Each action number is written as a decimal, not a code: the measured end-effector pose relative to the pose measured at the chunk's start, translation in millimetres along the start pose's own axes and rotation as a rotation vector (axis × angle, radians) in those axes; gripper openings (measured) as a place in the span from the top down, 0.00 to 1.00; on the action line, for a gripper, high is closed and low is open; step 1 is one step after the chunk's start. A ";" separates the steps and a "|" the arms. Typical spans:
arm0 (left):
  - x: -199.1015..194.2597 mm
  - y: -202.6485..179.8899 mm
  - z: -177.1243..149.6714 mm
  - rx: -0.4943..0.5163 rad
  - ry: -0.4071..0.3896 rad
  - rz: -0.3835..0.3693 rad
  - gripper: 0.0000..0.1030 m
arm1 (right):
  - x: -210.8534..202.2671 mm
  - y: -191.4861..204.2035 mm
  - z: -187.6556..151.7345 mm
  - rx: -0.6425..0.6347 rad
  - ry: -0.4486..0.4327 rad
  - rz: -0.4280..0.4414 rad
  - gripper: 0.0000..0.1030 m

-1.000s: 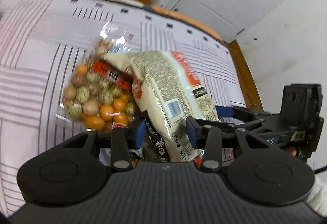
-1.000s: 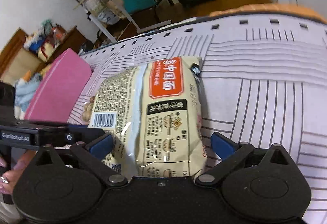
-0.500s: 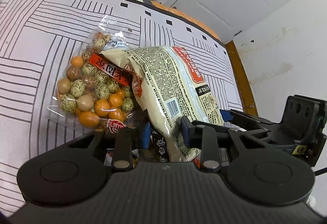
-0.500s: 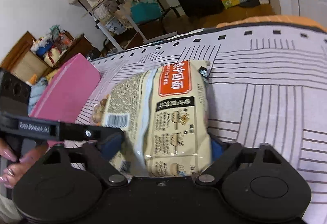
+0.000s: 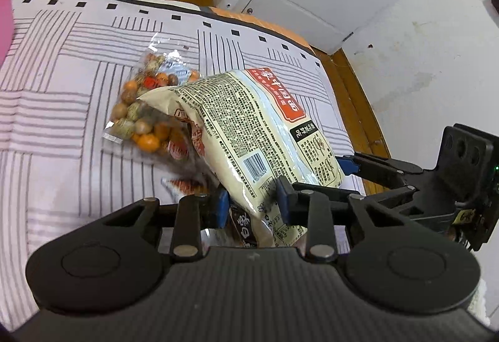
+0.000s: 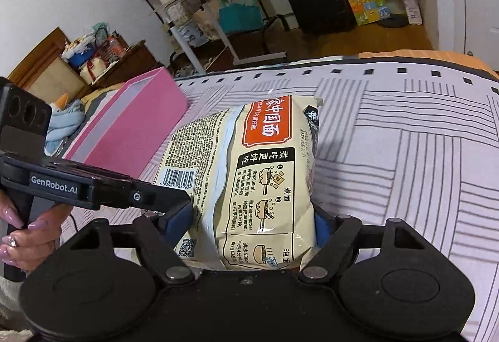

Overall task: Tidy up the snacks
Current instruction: 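Grasp the beige red-labelled bag with the right tool while the left tool grips it too, then carry the beige bag into the pink box and open both tools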

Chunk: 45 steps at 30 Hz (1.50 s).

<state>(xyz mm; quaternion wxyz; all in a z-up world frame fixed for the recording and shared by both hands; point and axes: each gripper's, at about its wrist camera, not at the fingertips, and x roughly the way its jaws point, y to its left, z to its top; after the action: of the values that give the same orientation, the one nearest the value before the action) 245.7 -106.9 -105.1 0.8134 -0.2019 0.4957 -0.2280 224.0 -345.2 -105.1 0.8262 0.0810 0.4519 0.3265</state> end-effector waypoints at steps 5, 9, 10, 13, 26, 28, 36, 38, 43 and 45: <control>-32.0 4.5 -15.8 -0.019 0.025 -0.018 0.71 | -10.3 36.5 -2.3 -0.040 0.033 0.001 0.21; -58.1 11.1 -35.4 -0.041 0.034 -0.026 0.71 | -16.0 64.1 -5.0 -0.072 0.064 0.014 0.21; -64.7 13.0 -40.4 -0.046 0.035 -0.025 0.71 | -16.5 70.8 -6.1 -0.076 0.071 0.019 0.21; -87.2 19.4 -58.1 -0.057 0.036 -0.014 0.71 | -16.2 92.5 -8.8 -0.090 0.100 0.037 0.21; -180.4 59.2 -114.4 -0.148 0.034 0.046 0.70 | 0.0 193.5 -23.9 -0.184 0.222 0.114 0.21; -193.4 61.9 -120.1 -0.144 0.021 0.057 0.70 | 2.0 205.5 -22.8 -0.190 0.230 0.122 0.21; -244.8 78.4 -117.4 -0.133 -0.072 0.089 0.70 | 9.2 252.8 -1.0 -0.260 0.194 0.126 0.21; -251.8 84.9 -111.5 -0.129 -0.116 0.109 0.69 | 18.5 262.9 9.4 -0.282 0.169 0.115 0.22; -265.1 113.5 -83.8 -0.134 -0.206 0.164 0.69 | 52.9 280.5 43.6 -0.317 0.117 0.116 0.23; -270.0 125.7 -71.1 -0.129 -0.231 0.187 0.69 | 67.4 286.6 56.9 -0.331 0.100 0.122 0.24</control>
<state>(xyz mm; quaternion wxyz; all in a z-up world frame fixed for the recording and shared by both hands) 94.0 142.4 -12.2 0.8680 -0.2316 0.4291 -0.0940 161.4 -73.0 3.9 0.7834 -0.0454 0.4267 0.4496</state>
